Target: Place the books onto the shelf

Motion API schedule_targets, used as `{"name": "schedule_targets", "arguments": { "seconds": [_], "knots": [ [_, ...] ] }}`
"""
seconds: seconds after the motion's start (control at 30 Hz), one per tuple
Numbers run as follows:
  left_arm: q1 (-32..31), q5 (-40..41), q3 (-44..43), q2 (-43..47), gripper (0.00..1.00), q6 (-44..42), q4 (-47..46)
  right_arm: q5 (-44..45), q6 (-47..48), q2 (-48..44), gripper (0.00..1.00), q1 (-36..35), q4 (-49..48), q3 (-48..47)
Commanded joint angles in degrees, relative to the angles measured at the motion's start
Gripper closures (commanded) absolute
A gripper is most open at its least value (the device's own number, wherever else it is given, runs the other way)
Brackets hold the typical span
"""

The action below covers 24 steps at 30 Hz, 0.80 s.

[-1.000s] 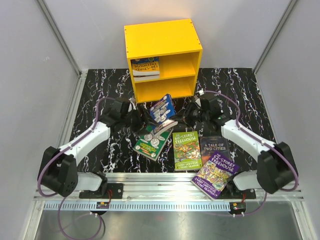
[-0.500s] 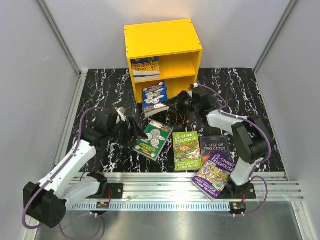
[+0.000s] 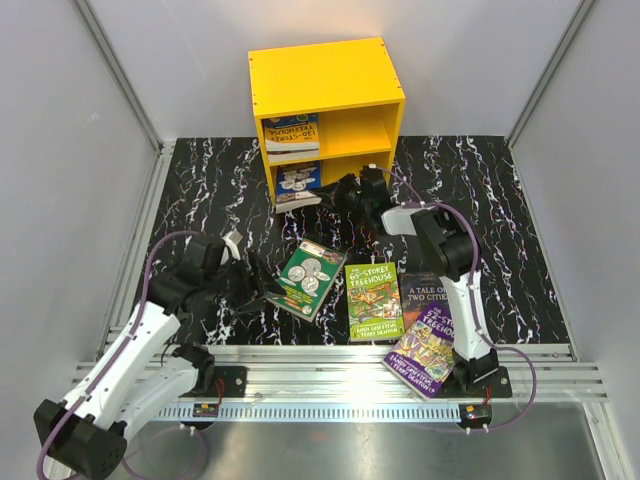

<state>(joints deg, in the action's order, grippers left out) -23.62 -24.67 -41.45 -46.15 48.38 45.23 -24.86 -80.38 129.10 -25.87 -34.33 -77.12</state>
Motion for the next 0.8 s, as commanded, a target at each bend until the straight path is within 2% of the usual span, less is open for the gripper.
{"name": "schedule_targets", "arguments": {
  "seconds": [0.0, 0.17, 0.23, 0.27, 0.3, 0.33, 0.47, 0.6, 0.77],
  "knots": [
    [0.2, -1.6, 1.3, 1.3, 0.25, -1.9, 2.5, 1.6, -0.7, 1.5, 1.00, -0.3, -5.5, -7.7],
    [0.3, -1.8, 2.3, 1.7, 0.25, -2.5, 2.8, 2.1, -1.6, 7.8, 0.95, -0.3, -2.3, -13.7],
    [0.2, -2.1, 2.5, 1.4, 0.25, -3.0, 2.8, 2.2, -0.8, 9.9, 0.67, -0.3, 0.7, -17.0],
    [0.2, -2.2, 2.5, 1.0, 0.26, -3.4, 2.8, 2.3, -0.5, 10.5, 0.50, -0.3, 2.1, -18.0],
    [0.2, -2.2, 2.5, 0.9, 0.26, -3.6, 2.8, 2.3, 0.0, 10.9, 0.06, -0.3, 3.2, -19.5],
    [0.2, -2.3, 2.4, 0.7, 0.26, -3.7, 2.9, 2.2, 0.5, 11.3, 0.01, -0.3, 4.4, -19.9],
    [0.3, -2.7, 2.8, -0.5, 0.26, -4.2, 1.8, 2.3, 2.2, 9.1, 0.00, -0.2, 5.8, -17.7],
    [0.3, -3.5, 3.9, -1.7, 0.26, -3.2, -0.8, 2.9, 4.7, 3.1, 0.00, -0.1, 7.3, -8.4],
    [0.4, -3.5, 4.3, -3.9, 0.26, -2.4, -3.7, 3.1, 10.9, -3.8, 0.00, 0.3, 15.9, -2.9]
  ]
}}
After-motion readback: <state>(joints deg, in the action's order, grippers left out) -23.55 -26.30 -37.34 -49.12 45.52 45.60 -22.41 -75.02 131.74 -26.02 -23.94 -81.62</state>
